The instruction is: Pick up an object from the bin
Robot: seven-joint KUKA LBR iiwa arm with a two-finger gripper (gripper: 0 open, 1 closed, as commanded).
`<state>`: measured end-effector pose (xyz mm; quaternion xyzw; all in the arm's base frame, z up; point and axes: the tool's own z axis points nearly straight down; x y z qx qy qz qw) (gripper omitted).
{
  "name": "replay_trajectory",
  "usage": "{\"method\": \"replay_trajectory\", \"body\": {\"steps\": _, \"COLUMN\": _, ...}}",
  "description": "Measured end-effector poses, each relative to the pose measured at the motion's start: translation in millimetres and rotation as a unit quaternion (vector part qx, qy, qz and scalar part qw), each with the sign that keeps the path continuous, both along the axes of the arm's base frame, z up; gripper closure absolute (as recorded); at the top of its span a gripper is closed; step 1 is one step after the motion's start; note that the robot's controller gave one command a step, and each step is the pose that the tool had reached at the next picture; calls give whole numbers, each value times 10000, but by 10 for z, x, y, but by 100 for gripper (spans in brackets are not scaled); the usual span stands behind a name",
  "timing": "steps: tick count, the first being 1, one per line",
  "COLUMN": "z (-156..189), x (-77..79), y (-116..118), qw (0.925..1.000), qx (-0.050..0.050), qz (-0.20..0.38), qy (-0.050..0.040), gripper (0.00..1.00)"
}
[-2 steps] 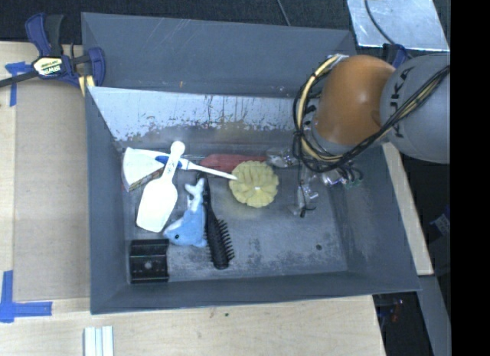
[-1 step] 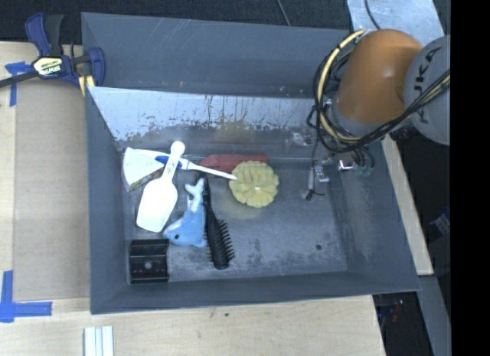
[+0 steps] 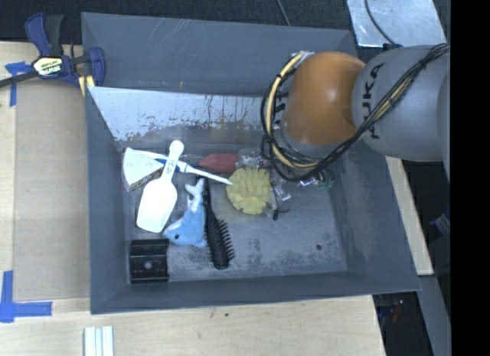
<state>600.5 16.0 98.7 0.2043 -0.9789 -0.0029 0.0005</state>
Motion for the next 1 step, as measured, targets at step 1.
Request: {"method": "replay_trajectory", "body": {"steps": 1, "z": -271, "x": -62, "y": -44, "qw": 9738, "qx": -21, "qz": -2274, "qy": -45, "gripper": 0}}
